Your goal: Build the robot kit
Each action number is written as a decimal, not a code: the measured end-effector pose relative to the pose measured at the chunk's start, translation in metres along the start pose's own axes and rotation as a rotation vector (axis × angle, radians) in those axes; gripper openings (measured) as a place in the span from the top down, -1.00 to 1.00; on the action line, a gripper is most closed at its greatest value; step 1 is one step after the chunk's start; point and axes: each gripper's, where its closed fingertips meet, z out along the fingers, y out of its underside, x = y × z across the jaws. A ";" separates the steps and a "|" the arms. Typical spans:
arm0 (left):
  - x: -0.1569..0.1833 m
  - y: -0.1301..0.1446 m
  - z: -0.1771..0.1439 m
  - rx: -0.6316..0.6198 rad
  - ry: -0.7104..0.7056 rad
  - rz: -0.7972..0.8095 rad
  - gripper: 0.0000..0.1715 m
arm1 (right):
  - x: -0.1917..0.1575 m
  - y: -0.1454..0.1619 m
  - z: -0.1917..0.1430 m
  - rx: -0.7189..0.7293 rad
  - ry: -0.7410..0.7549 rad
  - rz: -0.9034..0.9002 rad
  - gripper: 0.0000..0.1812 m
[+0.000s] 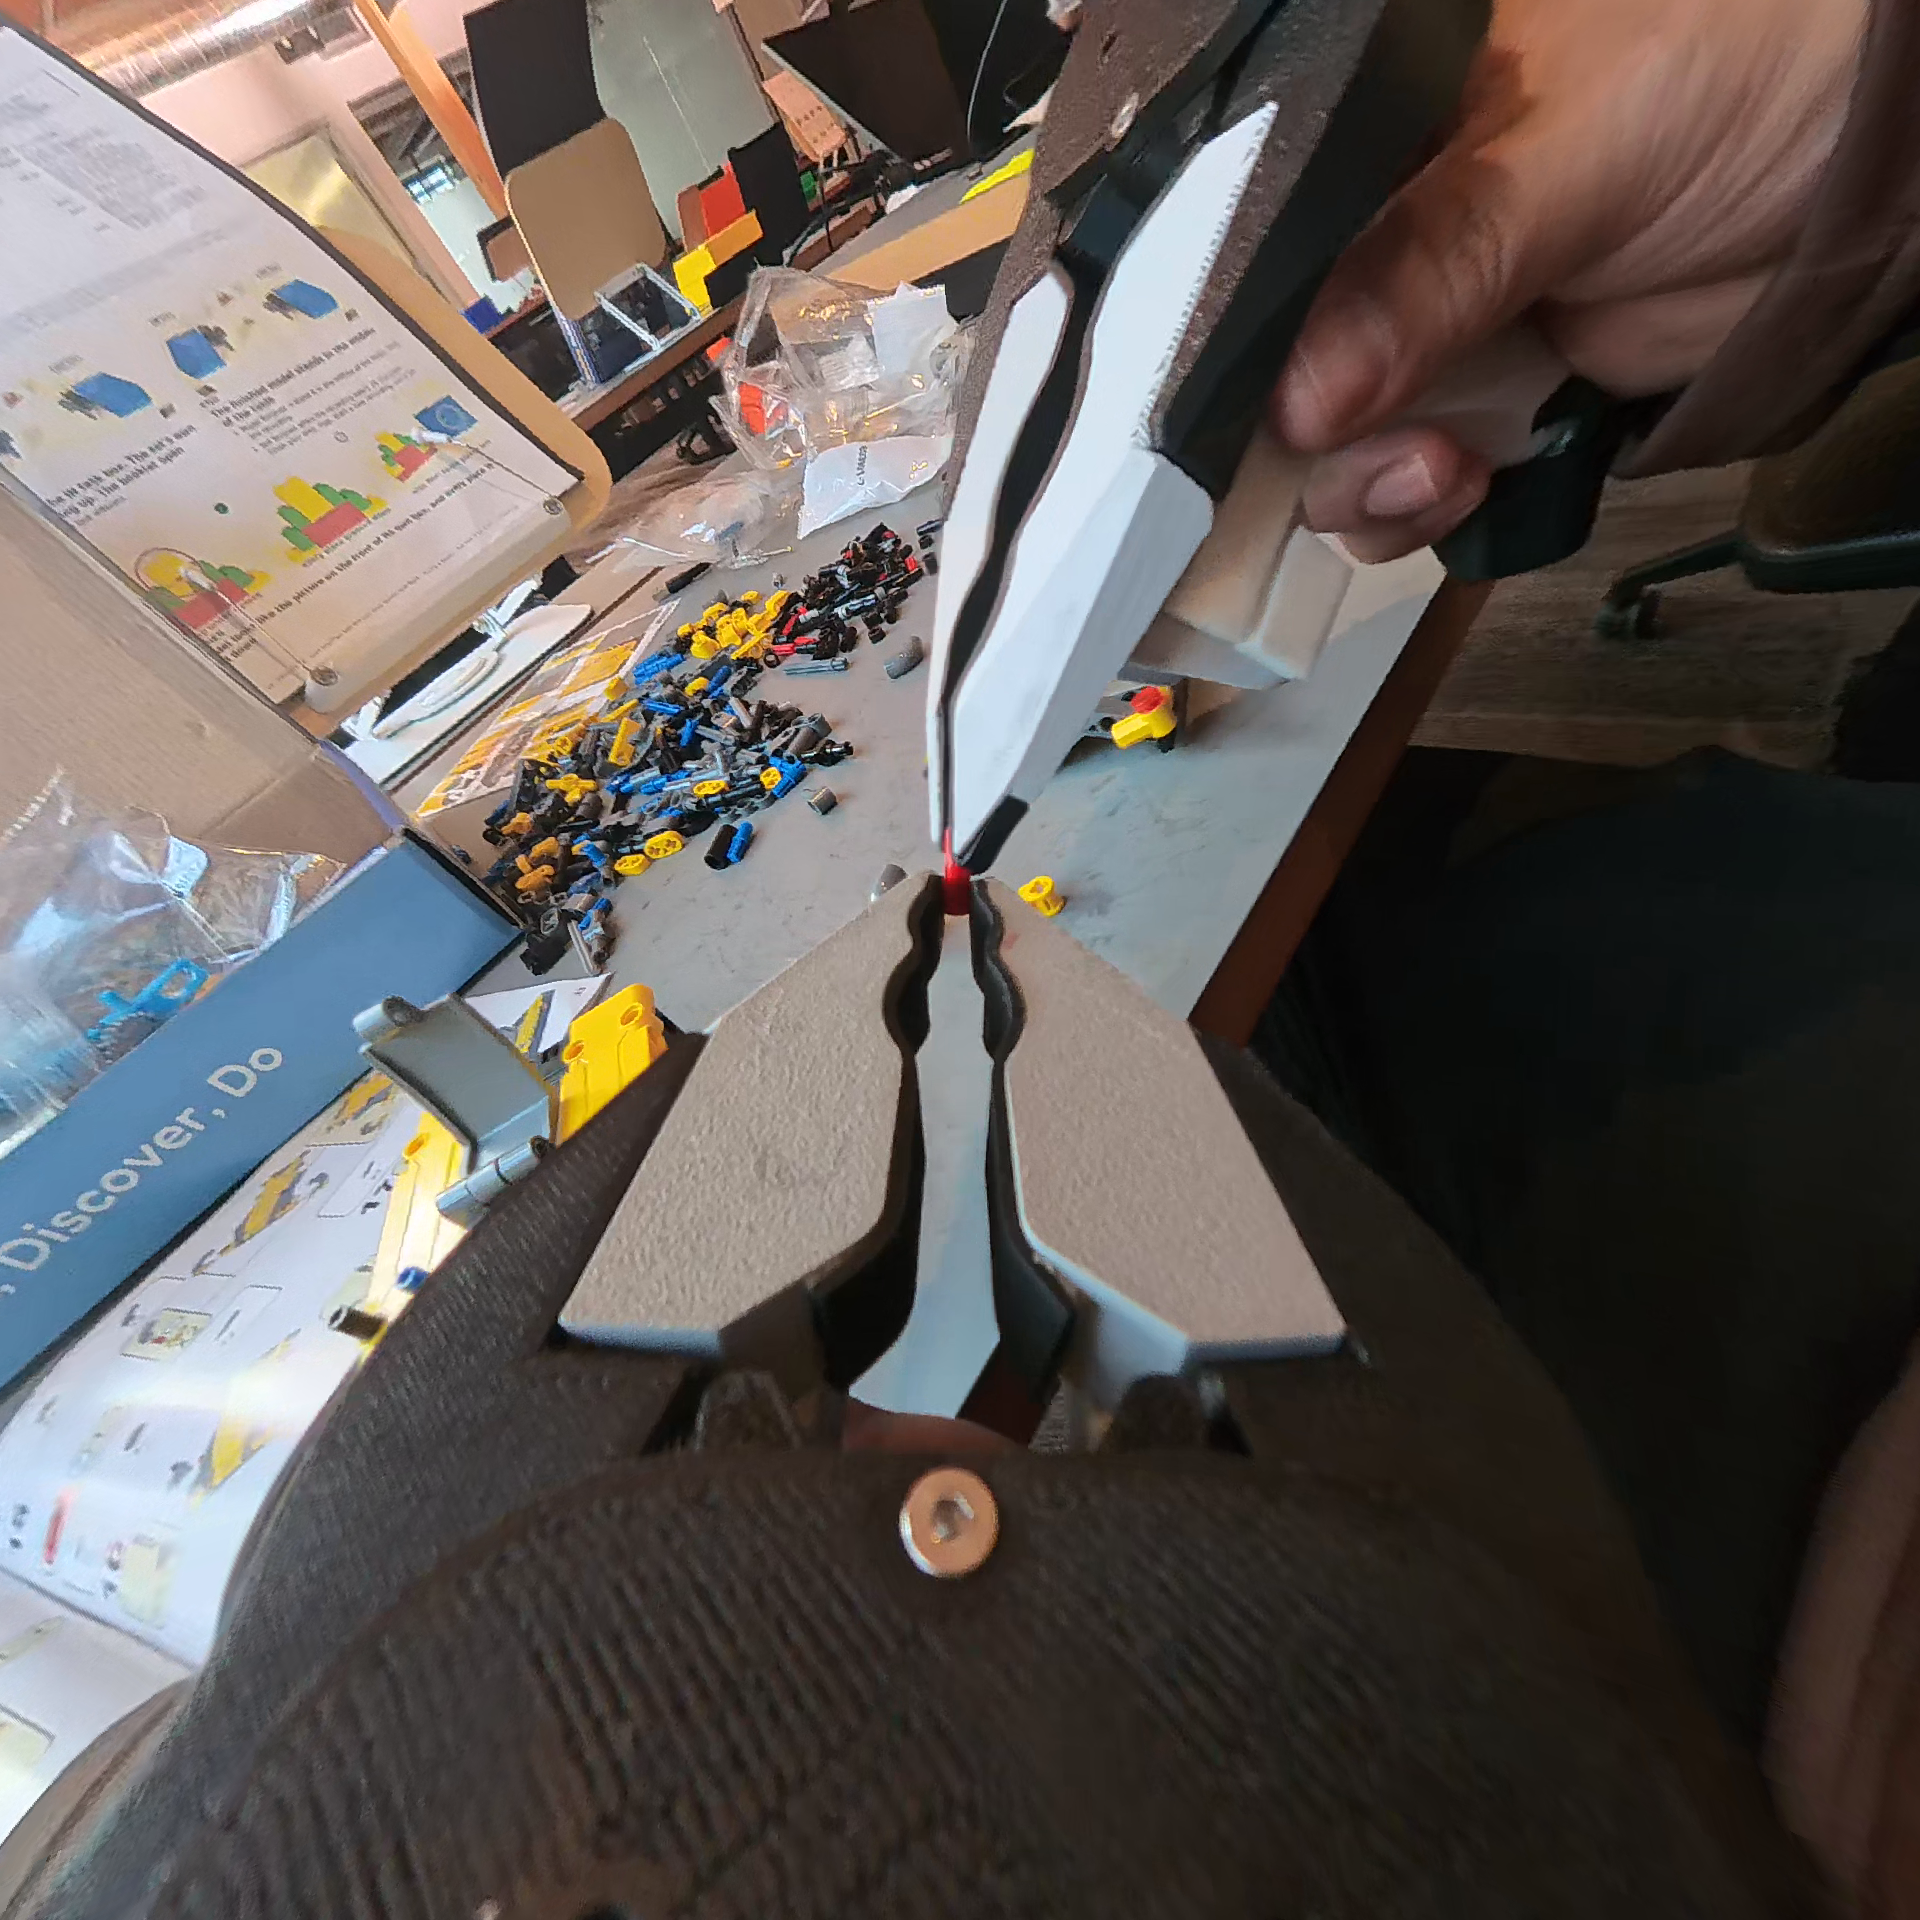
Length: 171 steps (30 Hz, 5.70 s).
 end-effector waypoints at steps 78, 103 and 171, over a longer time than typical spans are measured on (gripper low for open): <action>-0.001 0.021 0.036 -0.298 0.289 -0.327 0.64 | 0.036 0.016 -0.035 -0.184 0.097 -0.052 0.96; 0.023 0.031 0.036 -0.406 0.436 -0.195 0.80 | 0.043 0.041 -0.014 -0.278 0.138 -0.079 0.95; 0.026 0.030 0.047 -0.407 0.344 -0.227 0.95 | 0.042 0.046 -0.010 -0.442 0.308 0.119 0.96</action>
